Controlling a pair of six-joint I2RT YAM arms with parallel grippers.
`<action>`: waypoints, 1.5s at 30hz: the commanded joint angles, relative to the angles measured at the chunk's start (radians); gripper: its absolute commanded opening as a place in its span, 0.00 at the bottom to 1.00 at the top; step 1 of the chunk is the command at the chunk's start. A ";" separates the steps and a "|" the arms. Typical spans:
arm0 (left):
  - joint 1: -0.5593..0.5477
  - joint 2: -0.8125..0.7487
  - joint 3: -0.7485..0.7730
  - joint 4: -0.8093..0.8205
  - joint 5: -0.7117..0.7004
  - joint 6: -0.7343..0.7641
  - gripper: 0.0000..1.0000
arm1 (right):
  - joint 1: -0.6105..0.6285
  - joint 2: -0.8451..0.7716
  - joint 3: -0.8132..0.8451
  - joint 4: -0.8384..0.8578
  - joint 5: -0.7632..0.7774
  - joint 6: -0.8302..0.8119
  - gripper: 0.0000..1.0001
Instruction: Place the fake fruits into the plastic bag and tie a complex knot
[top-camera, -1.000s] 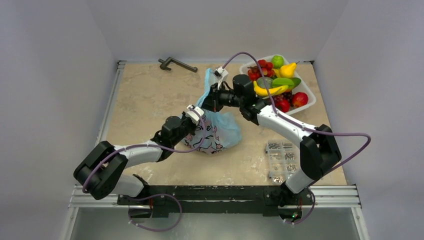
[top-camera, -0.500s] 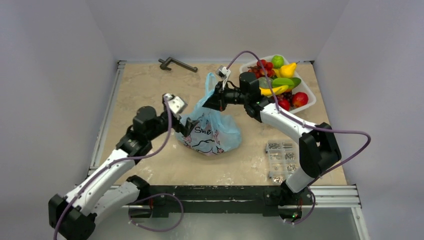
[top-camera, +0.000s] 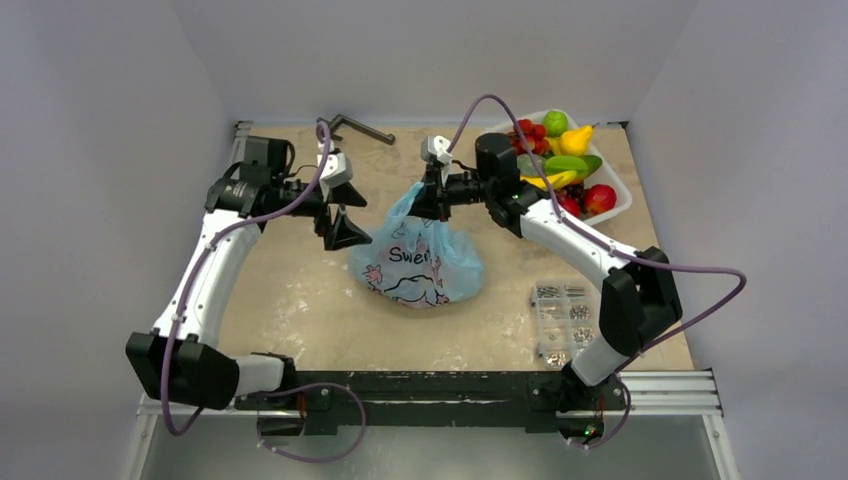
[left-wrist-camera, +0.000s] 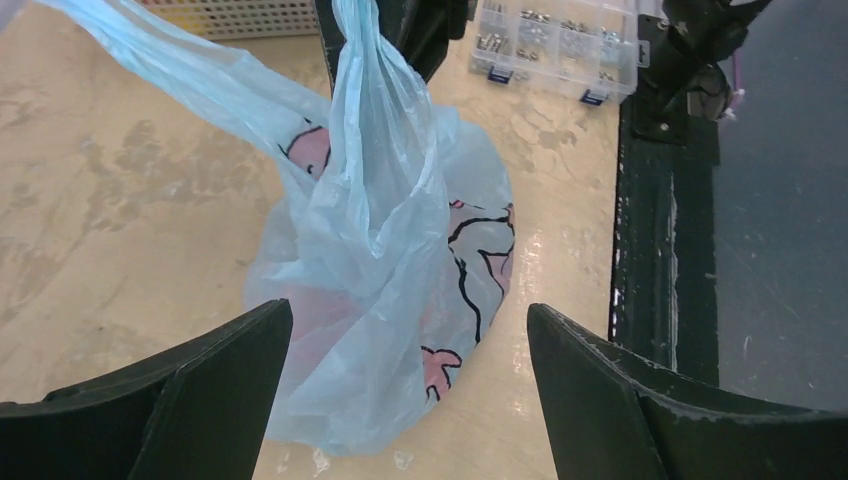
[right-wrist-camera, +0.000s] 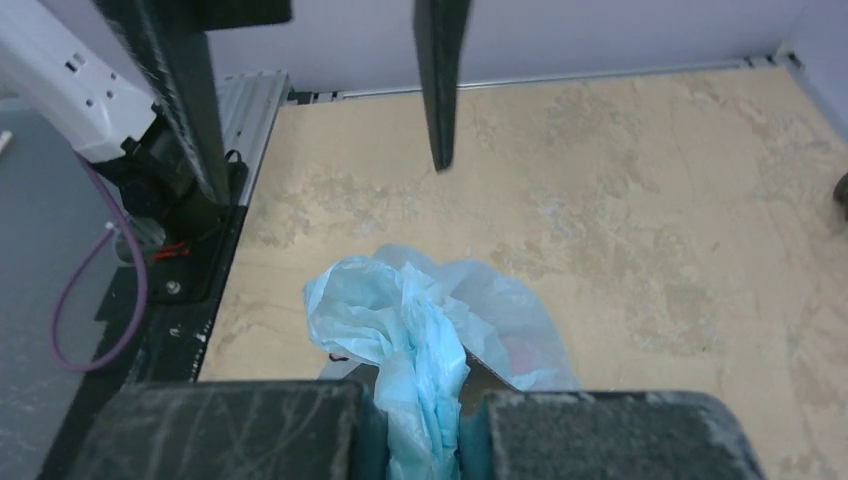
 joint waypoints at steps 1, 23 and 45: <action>-0.013 0.065 0.039 -0.108 0.152 0.216 0.89 | 0.032 -0.020 0.073 -0.073 -0.066 -0.205 0.00; -0.103 0.000 -0.365 0.634 -0.017 -0.185 0.00 | 0.048 -0.090 0.067 -0.180 0.018 -0.253 0.61; -0.149 -0.040 -0.382 0.634 -0.140 -0.226 0.05 | 0.052 -0.022 -0.016 0.207 0.180 0.312 0.07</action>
